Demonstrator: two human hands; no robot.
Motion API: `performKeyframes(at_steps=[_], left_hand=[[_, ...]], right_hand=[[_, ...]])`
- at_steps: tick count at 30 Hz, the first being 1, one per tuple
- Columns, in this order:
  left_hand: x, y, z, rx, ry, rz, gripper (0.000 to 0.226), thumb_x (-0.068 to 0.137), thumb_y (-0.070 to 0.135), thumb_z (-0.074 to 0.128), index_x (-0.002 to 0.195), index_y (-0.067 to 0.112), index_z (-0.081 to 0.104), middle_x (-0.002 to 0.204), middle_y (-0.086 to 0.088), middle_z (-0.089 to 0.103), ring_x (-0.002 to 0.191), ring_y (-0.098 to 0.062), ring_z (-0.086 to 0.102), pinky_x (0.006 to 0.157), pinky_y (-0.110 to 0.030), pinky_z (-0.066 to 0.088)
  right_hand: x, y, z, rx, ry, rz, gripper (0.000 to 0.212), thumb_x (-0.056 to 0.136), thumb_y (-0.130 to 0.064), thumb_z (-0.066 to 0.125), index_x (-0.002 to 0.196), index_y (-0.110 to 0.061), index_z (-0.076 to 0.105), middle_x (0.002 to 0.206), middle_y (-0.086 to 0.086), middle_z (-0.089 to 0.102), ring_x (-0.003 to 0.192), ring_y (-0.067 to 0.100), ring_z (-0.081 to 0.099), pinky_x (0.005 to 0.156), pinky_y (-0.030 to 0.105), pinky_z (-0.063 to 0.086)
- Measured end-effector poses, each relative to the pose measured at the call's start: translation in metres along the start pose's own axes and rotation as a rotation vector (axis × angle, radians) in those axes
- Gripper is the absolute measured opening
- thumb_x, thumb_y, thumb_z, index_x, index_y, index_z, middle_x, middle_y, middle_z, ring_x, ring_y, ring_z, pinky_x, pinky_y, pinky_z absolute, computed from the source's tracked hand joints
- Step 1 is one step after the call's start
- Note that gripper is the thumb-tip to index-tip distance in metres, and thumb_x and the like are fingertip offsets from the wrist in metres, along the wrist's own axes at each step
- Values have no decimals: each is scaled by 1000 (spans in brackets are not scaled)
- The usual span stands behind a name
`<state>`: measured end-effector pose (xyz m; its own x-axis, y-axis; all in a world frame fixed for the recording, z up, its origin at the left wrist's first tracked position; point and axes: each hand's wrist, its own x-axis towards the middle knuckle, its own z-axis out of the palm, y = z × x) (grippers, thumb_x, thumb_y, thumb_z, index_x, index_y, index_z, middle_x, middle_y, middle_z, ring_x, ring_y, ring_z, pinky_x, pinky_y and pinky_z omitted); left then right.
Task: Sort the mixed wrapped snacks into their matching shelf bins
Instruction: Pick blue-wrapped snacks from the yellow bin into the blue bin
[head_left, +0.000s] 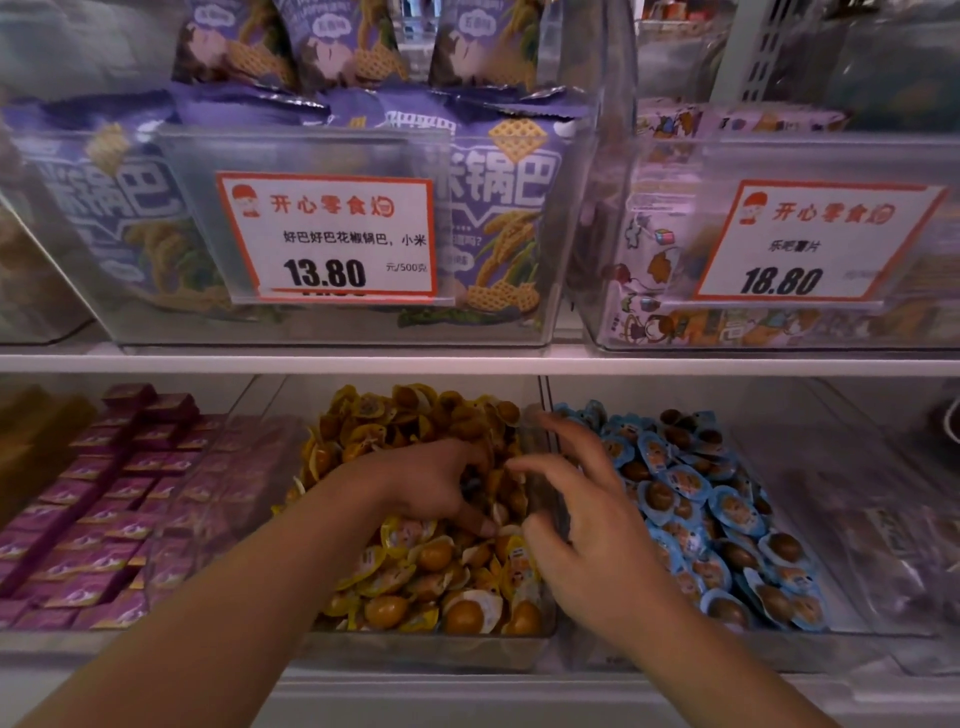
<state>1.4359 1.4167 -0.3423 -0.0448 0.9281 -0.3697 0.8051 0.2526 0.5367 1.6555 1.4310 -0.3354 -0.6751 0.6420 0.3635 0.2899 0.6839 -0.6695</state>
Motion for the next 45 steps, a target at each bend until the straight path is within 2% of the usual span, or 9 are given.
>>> performKeyframes(at_steps=[5, 9, 16, 18, 22, 25, 30, 38, 45], left_hand=[[-18, -7, -4, -236, 5, 77, 31, 73, 31, 86, 100, 31, 71, 100, 10, 72, 98, -8, 67, 91, -33, 54], [-47, -11, -15, -378, 339, 66, 18, 88, 33, 74, 105, 27, 73, 97, 8, 74, 83, -2, 69, 68, -18, 52], [-92, 8, -14, -1600, 574, -99, 9, 89, 8, 66, 93, 3, 72, 95, -15, 74, 74, -22, 73, 56, -31, 58], [-97, 10, -10, -1730, 589, -95, 11, 90, 5, 63, 98, -1, 68, 92, -18, 73, 73, -25, 74, 56, -32, 60], [-97, 8, -3, -1614, 571, 41, 12, 87, 4, 56, 93, -5, 62, 90, -19, 66, 84, -27, 64, 69, -29, 57], [-97, 5, -2, -1663, 551, 87, 30, 86, 2, 54, 114, 0, 62, 106, -24, 66, 91, -33, 63, 69, -31, 55], [-100, -2, 0, -1693, 533, 184, 41, 79, 4, 59, 120, 1, 61, 119, -27, 66, 111, -42, 64, 95, -50, 54], [-109, -23, -3, -1334, 782, -58, 25, 96, 1, 55, 119, 6, 64, 108, -18, 70, 84, -24, 68, 64, -35, 56], [-120, -22, -3, -1209, 755, -65, 17, 92, 15, 64, 76, 18, 67, 72, -3, 63, 63, -15, 62, 53, -25, 47]], right_hand=[[1, 1, 0, 4, 9, -7, 46, 82, -44, 41, 122, -35, 61, 155, -24, 21, 146, 1, 19, 112, 21, 24], [2, 2, 1, -3, 8, -4, 51, 80, -48, 38, 123, -35, 60, 155, -25, 20, 145, 0, 18, 109, 15, 19], [0, -22, -6, -162, 162, -131, 38, 86, -31, 46, 116, -24, 68, 145, -6, 45, 141, 17, 33, 115, 46, 34], [0, -37, -3, -155, 269, -268, 32, 88, -24, 48, 113, -23, 68, 136, -6, 52, 131, 18, 44, 110, 39, 37], [2, -68, 14, 192, 89, -29, 31, 88, -39, 48, 117, -45, 58, 127, -31, 45, 118, -7, 49, 92, 17, 47], [17, -76, 39, 518, -7, 338, 18, 92, -32, 58, 106, -43, 61, 109, -25, 64, 98, -12, 59, 81, 9, 49], [42, -82, 63, 1101, -37, 736, 19, 95, -14, 55, 96, -18, 74, 85, 6, 76, 78, 20, 72, 66, 38, 58], [37, -64, 64, -71, -499, 10, 45, 85, -18, 63, 127, -34, 62, 120, -16, 62, 110, 0, 55, 91, 10, 42], [35, -48, 63, -240, -421, -85, 30, 90, -37, 66, 120, -34, 64, 110, -13, 51, 106, 8, 51, 85, 22, 43]])
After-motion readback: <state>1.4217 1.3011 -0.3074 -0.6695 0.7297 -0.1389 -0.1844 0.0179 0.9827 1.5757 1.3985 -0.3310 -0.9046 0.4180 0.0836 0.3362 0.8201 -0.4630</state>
